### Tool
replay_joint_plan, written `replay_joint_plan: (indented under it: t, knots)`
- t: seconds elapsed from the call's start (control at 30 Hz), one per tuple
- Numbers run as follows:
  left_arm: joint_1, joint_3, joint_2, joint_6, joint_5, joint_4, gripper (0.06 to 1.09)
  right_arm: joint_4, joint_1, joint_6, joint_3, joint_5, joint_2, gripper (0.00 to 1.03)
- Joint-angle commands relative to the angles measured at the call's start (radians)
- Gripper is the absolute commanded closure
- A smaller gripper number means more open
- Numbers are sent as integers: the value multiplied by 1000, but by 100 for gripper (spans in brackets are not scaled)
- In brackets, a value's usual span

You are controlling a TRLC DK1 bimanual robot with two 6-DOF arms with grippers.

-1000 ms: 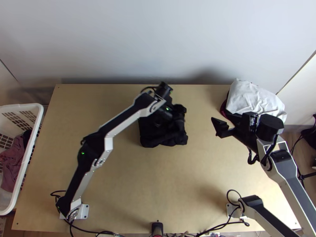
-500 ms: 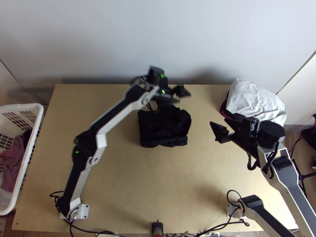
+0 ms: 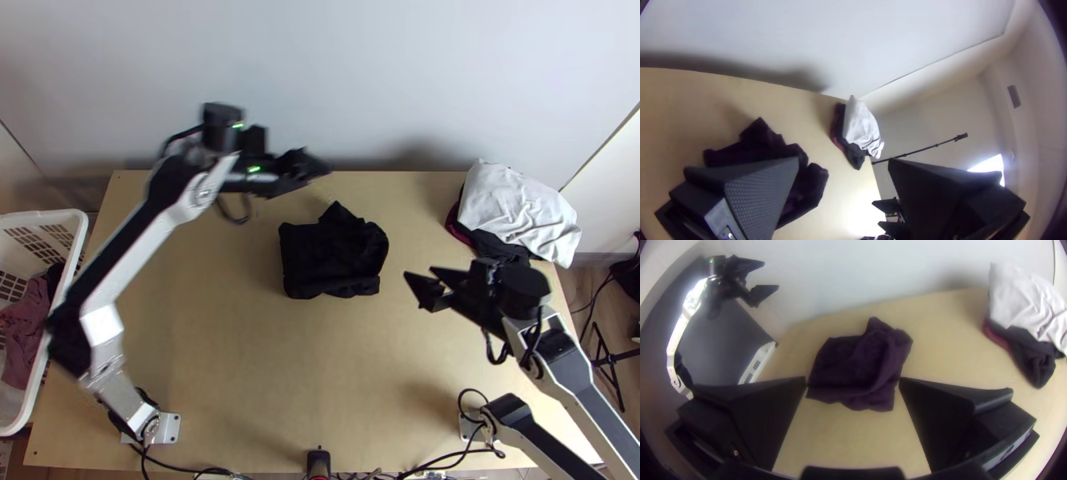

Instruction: Fold the t-shirt

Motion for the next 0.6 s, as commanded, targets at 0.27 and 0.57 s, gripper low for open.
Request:
replay_joint_plan:
  t: [0.27, 0.57]
  knots:
    - [244, -670, -502, 158, -103, 67, 11, 244, 289, 215, -203, 288, 66, 5]
    - [294, -774, -617, 178, -215, 67, 11, 422, 404, 298, -283, 392, 236, 6]
